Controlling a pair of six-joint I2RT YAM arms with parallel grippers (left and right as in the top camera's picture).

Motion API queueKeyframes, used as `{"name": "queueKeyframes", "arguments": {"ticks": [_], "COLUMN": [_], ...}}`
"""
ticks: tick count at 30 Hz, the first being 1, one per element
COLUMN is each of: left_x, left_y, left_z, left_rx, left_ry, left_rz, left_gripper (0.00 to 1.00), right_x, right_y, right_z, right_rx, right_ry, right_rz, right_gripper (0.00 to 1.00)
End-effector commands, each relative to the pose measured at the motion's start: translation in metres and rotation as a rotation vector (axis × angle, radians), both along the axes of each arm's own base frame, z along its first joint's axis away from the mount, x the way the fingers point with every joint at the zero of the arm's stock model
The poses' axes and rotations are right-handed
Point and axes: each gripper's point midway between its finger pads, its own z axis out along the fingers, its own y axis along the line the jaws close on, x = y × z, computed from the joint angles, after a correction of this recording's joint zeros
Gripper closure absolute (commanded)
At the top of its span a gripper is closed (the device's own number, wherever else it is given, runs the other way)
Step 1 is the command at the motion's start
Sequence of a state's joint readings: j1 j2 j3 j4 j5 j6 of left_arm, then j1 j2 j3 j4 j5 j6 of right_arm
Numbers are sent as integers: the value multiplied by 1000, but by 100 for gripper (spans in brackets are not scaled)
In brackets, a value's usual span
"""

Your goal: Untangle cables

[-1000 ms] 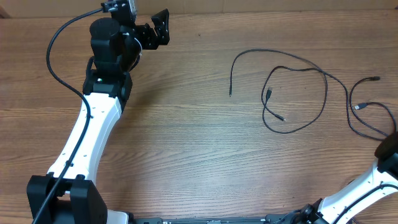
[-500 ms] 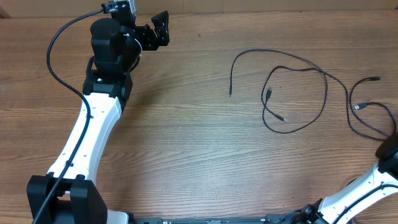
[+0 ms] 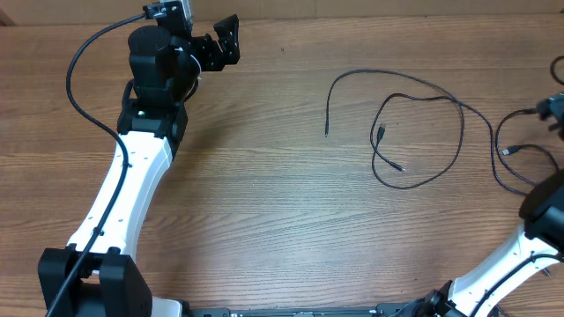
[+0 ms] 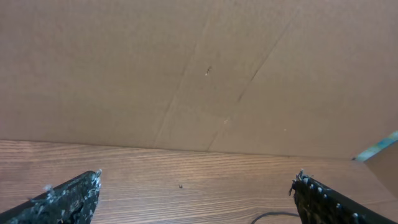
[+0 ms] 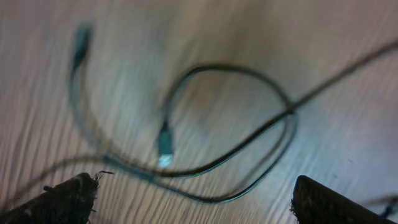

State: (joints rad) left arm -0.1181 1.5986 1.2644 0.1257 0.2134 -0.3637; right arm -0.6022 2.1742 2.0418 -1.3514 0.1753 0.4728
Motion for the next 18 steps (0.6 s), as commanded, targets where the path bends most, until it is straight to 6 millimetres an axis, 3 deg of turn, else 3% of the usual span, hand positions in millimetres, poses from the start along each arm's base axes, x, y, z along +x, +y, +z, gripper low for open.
{"name": "queueKeyframes", "arguments": {"ticks": [1,12,18], "left_x": [0,0,0], "left_y": [-3,-3,-3], "left_z": [5,5,5], "left_rx": [-25,-25,-25], "left_ry": [-1,0,-1], "left_rz": [3,1,1], "left_gripper": [0,0,0], "right_x": [10,19,31], "right_y": [9,6,24], "right_z": [5,-22,-46], "right_rx": [13,1,80], "right_ry": [-11,-15,-87], "right_rz": [185,265,315], "right_gripper": [0,0,1]}}
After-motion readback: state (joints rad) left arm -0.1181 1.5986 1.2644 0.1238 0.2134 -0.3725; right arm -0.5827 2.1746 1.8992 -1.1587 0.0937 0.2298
